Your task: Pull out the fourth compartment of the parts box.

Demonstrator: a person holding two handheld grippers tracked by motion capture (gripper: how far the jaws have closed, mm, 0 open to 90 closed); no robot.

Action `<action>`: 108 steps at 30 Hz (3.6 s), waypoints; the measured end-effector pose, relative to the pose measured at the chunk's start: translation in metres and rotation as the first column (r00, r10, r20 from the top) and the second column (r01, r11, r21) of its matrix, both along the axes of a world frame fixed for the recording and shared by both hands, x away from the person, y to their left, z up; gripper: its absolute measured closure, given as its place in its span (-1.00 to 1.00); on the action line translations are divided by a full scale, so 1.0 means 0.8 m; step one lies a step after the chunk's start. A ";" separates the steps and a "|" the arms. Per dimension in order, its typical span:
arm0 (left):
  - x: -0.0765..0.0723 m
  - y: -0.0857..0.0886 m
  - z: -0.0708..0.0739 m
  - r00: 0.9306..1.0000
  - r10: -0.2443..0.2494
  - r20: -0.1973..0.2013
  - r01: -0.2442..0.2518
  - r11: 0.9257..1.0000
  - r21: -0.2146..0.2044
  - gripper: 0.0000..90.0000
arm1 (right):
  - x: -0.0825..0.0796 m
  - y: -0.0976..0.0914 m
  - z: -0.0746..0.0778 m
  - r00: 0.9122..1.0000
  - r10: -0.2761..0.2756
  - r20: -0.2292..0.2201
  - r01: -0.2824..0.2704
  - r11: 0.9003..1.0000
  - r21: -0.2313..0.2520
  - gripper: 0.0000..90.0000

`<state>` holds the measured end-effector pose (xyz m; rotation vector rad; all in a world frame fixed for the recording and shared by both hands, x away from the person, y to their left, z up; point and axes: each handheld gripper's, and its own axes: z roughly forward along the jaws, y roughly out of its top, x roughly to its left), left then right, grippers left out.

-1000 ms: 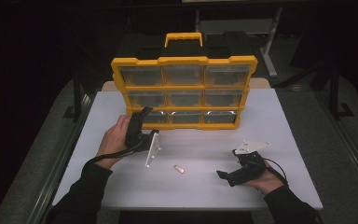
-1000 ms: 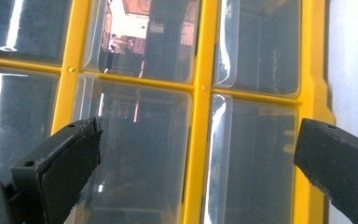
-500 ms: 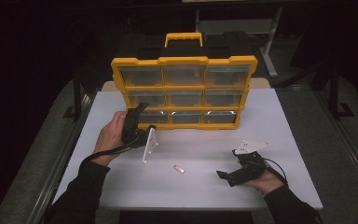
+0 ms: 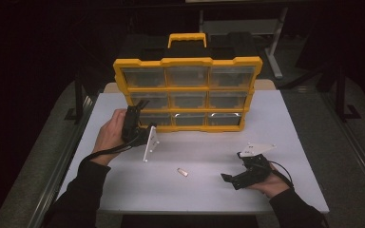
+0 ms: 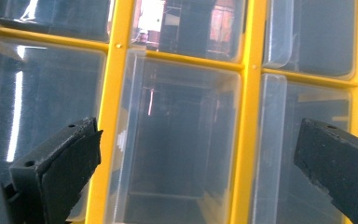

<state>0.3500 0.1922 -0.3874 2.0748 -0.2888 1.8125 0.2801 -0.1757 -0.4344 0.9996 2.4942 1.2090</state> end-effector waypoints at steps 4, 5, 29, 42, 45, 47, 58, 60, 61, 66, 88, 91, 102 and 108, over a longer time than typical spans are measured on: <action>0.003 0.001 0.004 1.000 0.002 0.008 -0.002 1.000 0.011 -1.00 | 0.000 0.000 0.000 1.000 -0.002 -0.002 0.002 1.000 0.001 -1.00; 0.003 0.001 0.005 1.000 0.002 0.010 -0.002 1.000 0.013 -1.00 | 0.000 0.000 0.000 1.000 -0.002 -0.001 0.002 1.000 0.001 -1.00; 0.020 0.004 0.031 0.998 0.021 0.054 -0.023 0.999 0.044 -1.00 | 0.000 -0.001 0.000 1.000 -0.004 -0.001 0.004 1.000 -0.002 -1.00; 0.025 0.002 0.039 0.997 0.034 0.068 -0.037 0.998 0.055 -0.92 | 0.000 -0.001 0.000 1.000 -0.005 -0.001 0.005 1.000 0.000 -1.00; 0.025 0.002 0.038 0.997 0.047 0.069 -0.051 0.997 0.062 -0.86 | 0.000 -0.001 -0.001 1.000 -0.006 -0.002 0.006 1.000 0.000 -1.00; 0.025 0.003 0.039 0.996 0.050 0.073 -0.055 0.996 0.065 -0.81 | 0.000 -0.001 -0.001 1.000 -0.006 -0.002 0.006 1.000 0.001 -1.00; 0.024 0.001 0.037 0.994 0.074 0.083 -0.081 0.994 0.073 -0.59 | 0.000 -0.002 -0.001 1.000 -0.009 -0.003 0.009 1.000 0.000 -1.00; 0.024 0.000 0.037 0.993 0.073 0.089 -0.079 0.994 0.073 -0.54 | 0.000 -0.002 -0.001 1.000 -0.010 -0.003 0.010 1.000 0.000 -1.00; 0.024 0.000 0.037 0.993 0.076 0.093 -0.083 0.994 0.074 -0.50 | 0.000 -0.002 -0.001 1.000 -0.010 -0.003 0.010 1.000 0.000 -1.00; 0.021 -0.001 0.038 0.992 0.078 0.099 -0.085 0.994 0.068 -0.33 | 0.000 -0.002 -0.001 1.000 -0.010 -0.003 0.010 1.000 0.000 -1.00; 0.021 -0.005 0.038 0.989 0.110 0.094 -0.117 0.991 0.072 0.28 | -0.001 -0.002 0.000 1.000 -0.012 -0.003 0.012 1.000 0.000 -1.00; 0.020 -0.006 0.037 0.990 0.111 0.091 -0.118 0.990 0.073 0.37 | -0.001 -0.002 0.000 1.000 -0.011 -0.002 0.011 1.000 -0.001 -1.00; 0.021 -0.009 0.037 0.988 0.126 0.086 -0.133 0.988 0.081 0.54 | -0.001 -0.002 0.000 1.000 -0.011 -0.003 0.011 1.000 -0.002 -1.00; 0.022 -0.010 0.035 0.987 0.135 0.092 -0.144 0.986 0.088 0.61 | -0.001 -0.002 0.000 1.000 -0.011 -0.003 0.011 1.000 -0.001 -1.00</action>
